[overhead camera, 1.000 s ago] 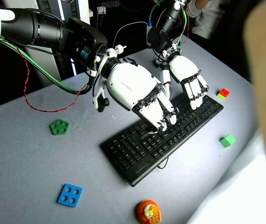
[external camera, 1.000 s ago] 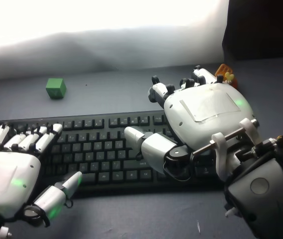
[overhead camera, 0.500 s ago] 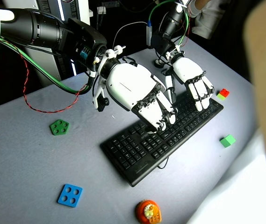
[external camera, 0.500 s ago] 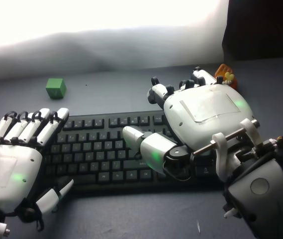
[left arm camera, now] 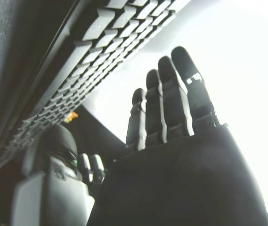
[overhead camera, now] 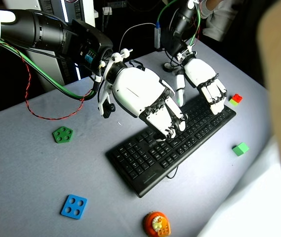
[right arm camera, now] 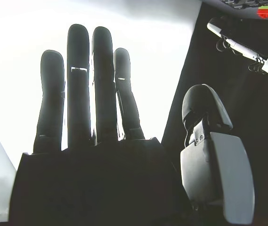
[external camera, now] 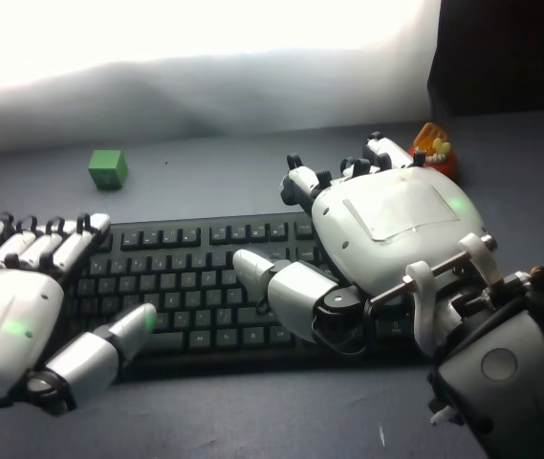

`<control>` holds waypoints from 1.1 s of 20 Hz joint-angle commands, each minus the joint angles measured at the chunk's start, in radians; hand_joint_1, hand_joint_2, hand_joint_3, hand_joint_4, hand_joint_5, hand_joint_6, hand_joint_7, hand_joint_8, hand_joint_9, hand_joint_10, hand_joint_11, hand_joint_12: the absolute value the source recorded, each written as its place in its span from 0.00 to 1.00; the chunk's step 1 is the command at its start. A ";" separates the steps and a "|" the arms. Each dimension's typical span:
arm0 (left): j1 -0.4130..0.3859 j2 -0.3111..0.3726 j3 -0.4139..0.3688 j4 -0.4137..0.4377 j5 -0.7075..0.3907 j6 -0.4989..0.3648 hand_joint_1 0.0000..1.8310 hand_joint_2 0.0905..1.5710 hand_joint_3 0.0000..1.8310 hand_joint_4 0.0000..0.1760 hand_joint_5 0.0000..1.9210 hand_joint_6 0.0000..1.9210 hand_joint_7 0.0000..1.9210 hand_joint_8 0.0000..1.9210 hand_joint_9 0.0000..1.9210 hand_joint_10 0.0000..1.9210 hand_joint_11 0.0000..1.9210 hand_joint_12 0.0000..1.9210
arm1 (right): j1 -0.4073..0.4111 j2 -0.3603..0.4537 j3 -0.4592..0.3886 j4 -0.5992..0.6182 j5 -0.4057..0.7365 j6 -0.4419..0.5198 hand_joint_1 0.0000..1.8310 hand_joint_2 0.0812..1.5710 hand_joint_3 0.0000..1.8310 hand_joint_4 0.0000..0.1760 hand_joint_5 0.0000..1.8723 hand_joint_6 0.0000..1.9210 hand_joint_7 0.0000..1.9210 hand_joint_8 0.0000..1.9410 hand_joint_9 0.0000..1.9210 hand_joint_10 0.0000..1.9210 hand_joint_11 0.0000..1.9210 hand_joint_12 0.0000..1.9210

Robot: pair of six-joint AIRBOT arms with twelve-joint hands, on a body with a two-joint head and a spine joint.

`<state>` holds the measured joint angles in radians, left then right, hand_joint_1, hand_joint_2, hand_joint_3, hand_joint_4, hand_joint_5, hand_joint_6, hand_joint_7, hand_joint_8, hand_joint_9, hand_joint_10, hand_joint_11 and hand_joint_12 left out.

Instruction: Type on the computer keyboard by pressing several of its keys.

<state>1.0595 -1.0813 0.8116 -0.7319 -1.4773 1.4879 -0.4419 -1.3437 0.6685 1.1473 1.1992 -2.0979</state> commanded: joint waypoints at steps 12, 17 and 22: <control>-0.082 0.239 -0.111 -0.002 0.014 -0.010 0.00 0.81 0.00 0.00 0.35 0.47 0.36 0.63 0.28 0.75 0.14 0.94 | 0.000 0.004 -0.010 -0.094 0.051 0.005 0.02 0.77 0.00 0.00 0.52 0.64 0.59 0.68 0.50 0.92 0.38 1.00; -0.127 0.322 -0.122 -0.002 0.079 -0.031 0.00 0.89 0.01 0.00 0.45 0.64 0.52 0.71 0.44 0.86 0.30 1.00 | -0.001 0.004 -0.013 -0.094 0.050 0.005 0.00 0.85 0.01 0.13 0.64 0.95 0.72 0.92 0.73 1.00 0.71 1.00; -0.155 0.382 -0.143 -0.002 0.115 -0.031 0.06 0.93 0.00 0.00 0.47 0.80 0.52 0.80 0.46 0.92 0.35 1.00 | -0.002 0.004 -0.014 -0.094 0.050 0.005 0.04 0.91 0.01 1.00 0.61 0.96 0.70 0.93 0.73 1.00 0.71 1.00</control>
<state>0.9119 -0.7116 0.6655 -0.7723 -1.2560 1.4593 -0.4473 -1.3437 0.6617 1.1435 1.1988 -2.0979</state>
